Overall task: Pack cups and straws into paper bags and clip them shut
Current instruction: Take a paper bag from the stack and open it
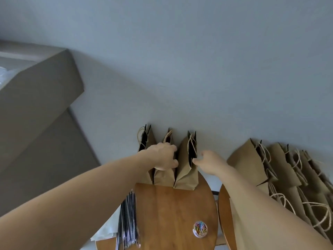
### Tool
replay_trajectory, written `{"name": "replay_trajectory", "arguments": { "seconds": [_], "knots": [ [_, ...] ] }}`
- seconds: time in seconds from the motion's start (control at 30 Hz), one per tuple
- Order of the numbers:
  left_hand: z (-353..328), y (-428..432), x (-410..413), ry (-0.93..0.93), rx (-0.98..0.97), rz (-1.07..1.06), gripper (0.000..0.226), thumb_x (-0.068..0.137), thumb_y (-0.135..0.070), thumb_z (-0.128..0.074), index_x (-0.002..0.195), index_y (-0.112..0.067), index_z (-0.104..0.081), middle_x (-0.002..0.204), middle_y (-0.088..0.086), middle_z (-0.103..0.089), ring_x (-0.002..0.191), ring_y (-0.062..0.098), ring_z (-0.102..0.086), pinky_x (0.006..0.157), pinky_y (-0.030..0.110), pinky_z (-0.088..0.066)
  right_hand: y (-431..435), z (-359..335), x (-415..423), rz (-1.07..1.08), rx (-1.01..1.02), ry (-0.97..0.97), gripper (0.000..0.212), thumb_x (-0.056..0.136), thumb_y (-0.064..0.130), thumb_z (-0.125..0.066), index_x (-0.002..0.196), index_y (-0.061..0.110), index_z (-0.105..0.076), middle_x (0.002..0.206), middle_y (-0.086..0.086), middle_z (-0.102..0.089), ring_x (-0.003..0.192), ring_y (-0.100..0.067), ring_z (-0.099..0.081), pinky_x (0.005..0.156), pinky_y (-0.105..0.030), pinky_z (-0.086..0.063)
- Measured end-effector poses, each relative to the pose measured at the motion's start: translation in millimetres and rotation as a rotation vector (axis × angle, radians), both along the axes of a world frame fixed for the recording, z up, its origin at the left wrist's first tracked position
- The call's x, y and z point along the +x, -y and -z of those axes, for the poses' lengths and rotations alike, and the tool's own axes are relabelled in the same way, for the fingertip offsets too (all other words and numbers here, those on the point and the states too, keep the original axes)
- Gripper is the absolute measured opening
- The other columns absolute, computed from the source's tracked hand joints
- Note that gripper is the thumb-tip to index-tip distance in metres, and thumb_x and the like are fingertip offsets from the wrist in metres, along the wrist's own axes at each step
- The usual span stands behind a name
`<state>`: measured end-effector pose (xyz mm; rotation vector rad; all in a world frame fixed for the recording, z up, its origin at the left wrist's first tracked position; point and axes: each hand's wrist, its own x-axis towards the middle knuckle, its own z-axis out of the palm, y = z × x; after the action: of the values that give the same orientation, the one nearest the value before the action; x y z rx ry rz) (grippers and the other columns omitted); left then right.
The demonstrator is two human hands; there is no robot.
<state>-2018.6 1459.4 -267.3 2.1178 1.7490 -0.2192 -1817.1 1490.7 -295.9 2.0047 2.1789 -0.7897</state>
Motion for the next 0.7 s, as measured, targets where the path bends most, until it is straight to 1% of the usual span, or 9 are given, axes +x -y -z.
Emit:
{"name": "replay_trajectory", "arguments": {
  "seconds": [0.03, 0.07, 0.1, 0.13, 0.2, 0.33, 0.53, 0.6, 0.7],
  "knots": [
    [5.9, -10.7, 4.4, -0.004, -0.017, -0.003, 0.062, 0.094, -0.044, -0.048, 0.149, -0.019, -0.035, 0.145, 0.01, -0.045, 0.129, 0.033, -0.046, 0.1, 0.046, -0.046, -13.9, 9.2, 1.9, -0.003, 0.001, -0.004, 0.05, 0.097, 0.047, -0.049, 0.123, 0.005, -0.058, 0.121, -0.013, -0.064, 0.11, -0.033, -0.06, 0.09, -0.041, -0.05],
    [11.7, -20.4, 8.7, -0.008, -0.032, -0.007, 0.061, 0.094, -0.043, -0.048, 0.148, -0.018, -0.037, 0.144, 0.01, -0.045, 0.128, 0.033, -0.046, 0.099, 0.047, -0.046, -26.7, 18.7, 4.3, -0.006, 0.002, -0.003, 0.044, 0.097, 0.046, -0.048, 0.113, 0.008, -0.062, 0.11, -0.011, -0.066, 0.1, -0.03, -0.062, 0.08, -0.038, -0.051],
    [17.3, -28.8, 12.9, -0.013, -0.044, -0.01, 0.059, 0.094, -0.043, -0.048, 0.146, -0.018, -0.038, 0.143, 0.009, -0.046, 0.127, 0.032, -0.047, 0.098, 0.048, -0.047, -38.1, 27.7, 6.6, -0.005, 0.005, 0.006, 0.037, 0.097, 0.045, -0.047, 0.098, 0.012, -0.063, 0.095, -0.007, -0.066, 0.088, -0.027, -0.063, 0.068, -0.033, -0.048],
    [22.7, -35.9, 16.9, -0.016, -0.055, -0.014, 0.059, 0.094, -0.043, -0.048, 0.146, -0.018, -0.038, 0.143, 0.009, -0.046, 0.127, 0.032, -0.047, 0.098, 0.048, -0.047, -47.9, 36.6, 8.3, 0.003, 0.006, 0.018, 0.035, 0.097, 0.045, -0.047, 0.083, 0.015, -0.06, 0.081, -0.004, -0.063, 0.076, -0.023, -0.06, 0.058, -0.03, -0.041],
    [31.9, -47.3, 23.1, -0.016, -0.078, -0.025, 0.059, 0.094, -0.042, -0.048, 0.147, -0.019, -0.037, 0.143, 0.008, -0.046, 0.128, 0.031, -0.046, 0.098, 0.047, -0.047, -64.5, 55.1, 10.2, 0.01, -0.014, 0.03, 0.036, 0.097, 0.044, -0.046, 0.071, 0.019, -0.051, 0.071, -0.001, -0.057, 0.066, -0.018, -0.055, 0.052, -0.028, -0.033],
    [44.9, -61.1, 27.0, -0.024, -0.107, -0.039, 0.058, 0.095, -0.041, -0.047, 0.147, -0.018, -0.038, 0.143, 0.009, -0.046, 0.129, 0.031, -0.045, 0.101, 0.048, -0.045, -84.0, 83.0, 7.0, 0.006, -0.063, -0.006, 0.029, 0.096, 0.039, -0.048, 0.074, 0.021, -0.051, 0.072, -0.002, -0.061, 0.066, -0.02, -0.057, 0.052, -0.028, -0.035],
    [49.6, -65.6, 23.5, -0.01, -0.1, -0.055, 0.057, 0.096, -0.04, -0.046, 0.148, -0.018, -0.037, 0.146, 0.008, -0.045, 0.131, 0.029, -0.044, 0.102, 0.047, -0.045, -90.4, 94.9, 10.3, 0.095, -0.028, -0.049, 0.03, 0.094, 0.011, -0.049, 0.064, 0.015, -0.045, 0.065, -0.005, -0.051, 0.057, -0.02, -0.047, 0.046, -0.027, -0.03],
    [48.2, -63.1, 22.0, -0.005, -0.094, -0.041, 0.056, 0.096, -0.04, -0.047, 0.147, -0.019, -0.039, 0.145, 0.008, -0.046, 0.13, 0.029, -0.045, 0.1, 0.046, -0.047, -84.8, 89.9, 12.7, 0.109, 0.018, -0.072, 0.031, 0.093, 0.01, -0.05, 0.064, 0.016, -0.044, 0.063, -0.004, -0.05, 0.055, -0.018, -0.046, 0.046, -0.027, -0.029],
    [42.6, -56.2, 17.7, 0.013, -0.055, -0.038, 0.054, 0.095, -0.04, -0.048, 0.145, -0.02, -0.042, 0.141, 0.007, -0.05, 0.127, 0.028, -0.048, 0.099, 0.043, -0.049, -70.5, 76.3, 18.5, 0.113, 0.082, -0.084, 0.023, 0.097, 0.017, -0.051, 0.074, 0.017, -0.052, 0.069, -0.003, -0.055, 0.062, -0.017, -0.053, 0.05, -0.026, -0.034]
  ]
}}
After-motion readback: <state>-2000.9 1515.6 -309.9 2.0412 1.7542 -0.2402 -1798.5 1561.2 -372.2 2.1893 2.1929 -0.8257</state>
